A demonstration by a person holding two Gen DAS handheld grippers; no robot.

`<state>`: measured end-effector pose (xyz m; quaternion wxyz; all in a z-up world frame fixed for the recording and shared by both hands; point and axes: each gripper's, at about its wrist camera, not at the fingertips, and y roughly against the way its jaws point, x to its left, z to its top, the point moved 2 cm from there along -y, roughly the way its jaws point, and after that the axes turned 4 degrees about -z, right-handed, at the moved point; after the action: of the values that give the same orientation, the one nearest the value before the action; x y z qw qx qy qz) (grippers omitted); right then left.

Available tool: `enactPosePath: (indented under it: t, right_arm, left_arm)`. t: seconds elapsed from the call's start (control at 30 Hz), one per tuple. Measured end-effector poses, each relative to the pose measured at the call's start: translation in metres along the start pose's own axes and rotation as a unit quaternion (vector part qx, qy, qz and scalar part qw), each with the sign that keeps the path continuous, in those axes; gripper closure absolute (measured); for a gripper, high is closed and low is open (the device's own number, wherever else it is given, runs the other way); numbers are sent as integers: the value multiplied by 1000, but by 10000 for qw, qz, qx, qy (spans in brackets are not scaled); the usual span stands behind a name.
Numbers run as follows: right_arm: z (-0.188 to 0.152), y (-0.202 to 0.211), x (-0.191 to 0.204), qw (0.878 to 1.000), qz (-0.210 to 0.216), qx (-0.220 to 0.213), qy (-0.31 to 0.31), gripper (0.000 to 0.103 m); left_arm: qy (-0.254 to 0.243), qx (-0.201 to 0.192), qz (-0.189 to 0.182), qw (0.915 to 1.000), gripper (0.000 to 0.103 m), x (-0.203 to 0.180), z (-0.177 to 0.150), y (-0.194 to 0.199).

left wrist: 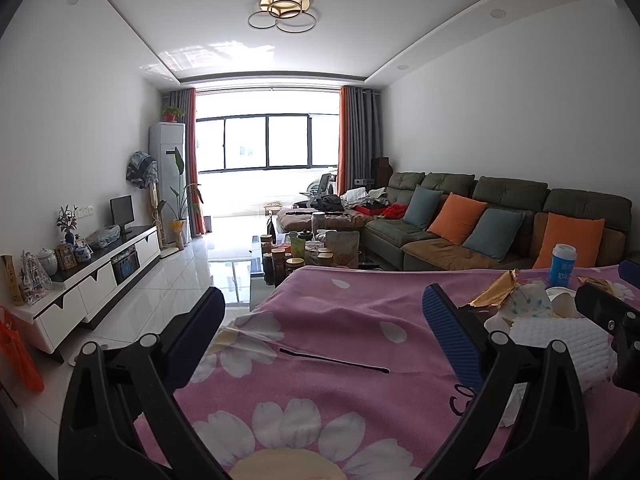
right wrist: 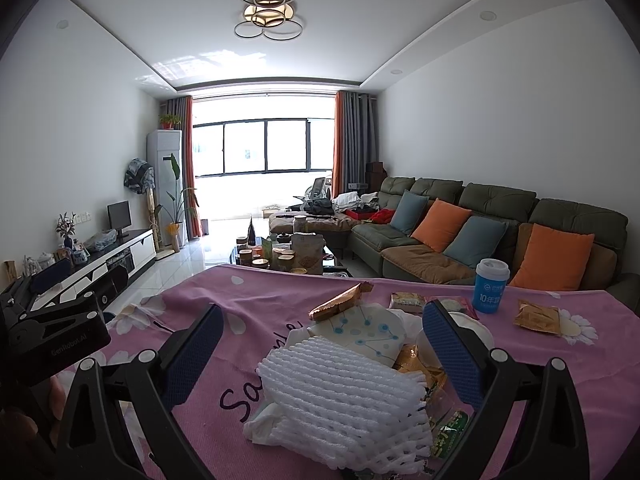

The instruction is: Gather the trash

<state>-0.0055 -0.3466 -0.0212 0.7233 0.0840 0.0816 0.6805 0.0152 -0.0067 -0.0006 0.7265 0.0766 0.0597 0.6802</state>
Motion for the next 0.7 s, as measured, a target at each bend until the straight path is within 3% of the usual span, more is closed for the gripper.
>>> enactPosePath:
  t: [0.7]
  right_arm:
    - [-4,-2,2,10000,28,37,-37,7]
  left_arm:
    - [23,73,-27,10000,6,2,-6,-2]
